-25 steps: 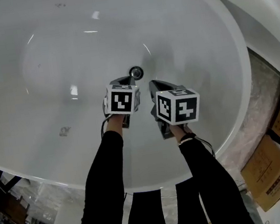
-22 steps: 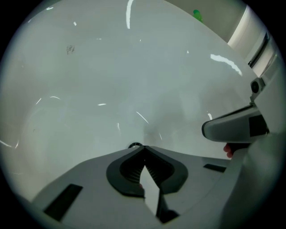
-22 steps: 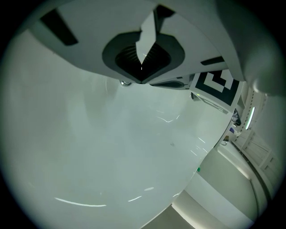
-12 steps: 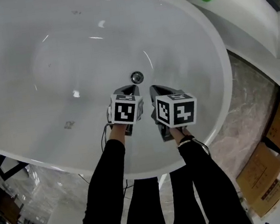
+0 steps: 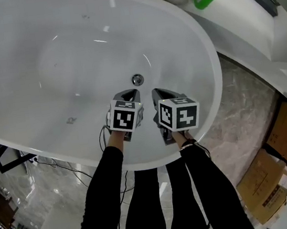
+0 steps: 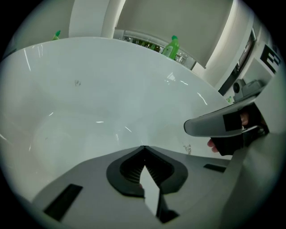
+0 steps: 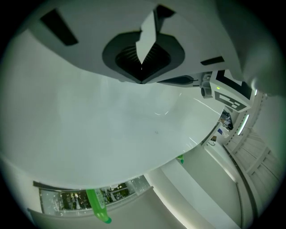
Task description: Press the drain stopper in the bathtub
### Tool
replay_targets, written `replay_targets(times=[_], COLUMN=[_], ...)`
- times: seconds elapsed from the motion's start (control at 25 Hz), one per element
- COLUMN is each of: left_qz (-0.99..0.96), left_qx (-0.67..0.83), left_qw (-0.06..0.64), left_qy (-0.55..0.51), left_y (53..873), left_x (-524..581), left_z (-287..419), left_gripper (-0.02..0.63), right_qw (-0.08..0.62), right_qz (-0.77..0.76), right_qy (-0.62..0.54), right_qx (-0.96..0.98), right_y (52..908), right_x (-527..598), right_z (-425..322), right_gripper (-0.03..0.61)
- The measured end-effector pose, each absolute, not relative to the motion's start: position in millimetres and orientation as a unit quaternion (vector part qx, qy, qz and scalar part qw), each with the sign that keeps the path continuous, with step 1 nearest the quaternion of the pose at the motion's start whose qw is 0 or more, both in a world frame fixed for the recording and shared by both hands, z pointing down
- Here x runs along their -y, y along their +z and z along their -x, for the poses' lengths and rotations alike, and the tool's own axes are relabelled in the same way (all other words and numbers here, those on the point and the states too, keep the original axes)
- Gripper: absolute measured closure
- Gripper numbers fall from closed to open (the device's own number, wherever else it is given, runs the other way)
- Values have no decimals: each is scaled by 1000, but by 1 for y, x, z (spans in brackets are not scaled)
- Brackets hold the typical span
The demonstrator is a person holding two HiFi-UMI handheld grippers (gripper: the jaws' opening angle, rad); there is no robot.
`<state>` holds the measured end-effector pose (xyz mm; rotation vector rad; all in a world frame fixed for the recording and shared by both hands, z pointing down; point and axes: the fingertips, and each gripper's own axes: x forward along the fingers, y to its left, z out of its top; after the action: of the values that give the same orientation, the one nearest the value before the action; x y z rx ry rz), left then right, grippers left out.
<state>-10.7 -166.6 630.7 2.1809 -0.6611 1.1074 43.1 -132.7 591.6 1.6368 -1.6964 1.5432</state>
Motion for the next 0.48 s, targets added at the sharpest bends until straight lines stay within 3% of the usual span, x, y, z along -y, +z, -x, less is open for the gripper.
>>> replay_targets(times=[0.48], left_qz=[-841], left_qx=[261], left_qw=[270], left_qy=[390], left_y=[559], left_x=[153], left_z=[2], left_gripper=[606], right_qw=[153], right_qz=[-572], right_qy=[504], right_qx=[629], right_y=[537], right_x=[112], right_z=[-49], right_gripper=[581])
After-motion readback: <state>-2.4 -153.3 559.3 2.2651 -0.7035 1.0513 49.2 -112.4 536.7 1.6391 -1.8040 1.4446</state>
